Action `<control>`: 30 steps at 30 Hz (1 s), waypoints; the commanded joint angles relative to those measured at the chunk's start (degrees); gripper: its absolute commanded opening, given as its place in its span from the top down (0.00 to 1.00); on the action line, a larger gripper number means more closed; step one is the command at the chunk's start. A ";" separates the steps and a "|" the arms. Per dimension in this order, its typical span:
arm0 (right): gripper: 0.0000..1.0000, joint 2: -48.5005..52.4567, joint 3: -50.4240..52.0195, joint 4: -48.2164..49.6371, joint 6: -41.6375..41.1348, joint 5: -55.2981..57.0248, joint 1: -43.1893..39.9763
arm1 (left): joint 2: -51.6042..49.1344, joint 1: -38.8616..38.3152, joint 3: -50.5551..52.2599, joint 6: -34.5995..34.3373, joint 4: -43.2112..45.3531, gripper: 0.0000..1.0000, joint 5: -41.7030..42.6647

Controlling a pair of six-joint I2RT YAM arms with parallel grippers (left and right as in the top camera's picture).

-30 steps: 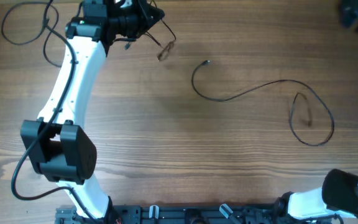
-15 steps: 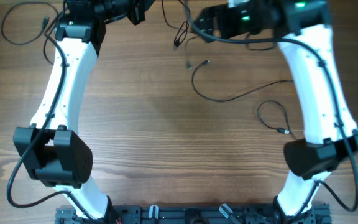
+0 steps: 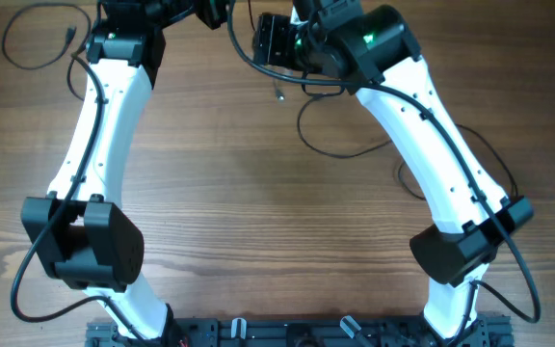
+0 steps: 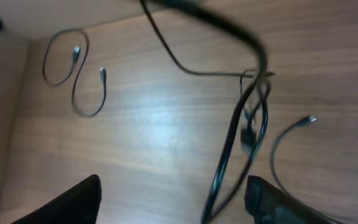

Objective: Untangle cables

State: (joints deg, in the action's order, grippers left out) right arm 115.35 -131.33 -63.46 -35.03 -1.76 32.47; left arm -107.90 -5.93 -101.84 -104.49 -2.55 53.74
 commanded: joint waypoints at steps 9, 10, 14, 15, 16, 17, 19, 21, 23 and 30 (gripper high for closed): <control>0.96 -2.80 0.72 1.92 -1.20 0.83 -0.11 | 1.70 1.11 -0.48 22.84 -7.17 0.96 -10.21; 0.96 -6.25 0.72 1.49 2.25 1.07 -0.57 | 1.70 1.62 -0.48 30.62 -11.72 0.96 -13.97; 0.96 -17.31 0.72 0.44 25.88 14.14 -2.38 | 1.70 3.98 -0.48 38.75 -32.22 0.96 -46.75; 0.96 -19.50 0.72 0.66 23.28 25.86 -2.58 | 1.70 4.37 -0.48 38.77 -35.54 0.96 -53.31; 0.96 -20.87 0.72 1.22 18.01 36.22 -2.82 | 1.70 4.74 -0.48 38.77 -38.07 0.96 -56.57; 0.96 -21.99 0.72 1.86 10.10 47.17 -2.84 | 1.70 5.11 -0.48 39.43 -39.23 0.96 -56.57; 0.96 -22.23 0.72 1.95 -4.04 57.27 -2.84 | 1.70 5.03 -0.48 41.53 -39.10 0.96 -52.70; 0.95 -21.42 0.72 1.99 -9.33 55.67 -2.84 | 1.70 4.98 -0.50 41.83 -38.14 0.96 -45.57; 0.89 -20.61 0.74 2.12 -4.94 47.93 -2.84 | 1.73 5.20 -0.50 47.89 -32.63 0.96 -32.35; 0.00 -19.93 0.74 -0.09 7.89 33.27 -2.89 | 2.51 5.05 -0.50 54.93 -16.46 0.96 -8.98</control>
State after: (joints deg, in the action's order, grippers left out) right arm 94.94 -129.91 -63.42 -29.82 33.63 29.67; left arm -106.80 -0.86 -102.06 -55.83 -19.81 38.33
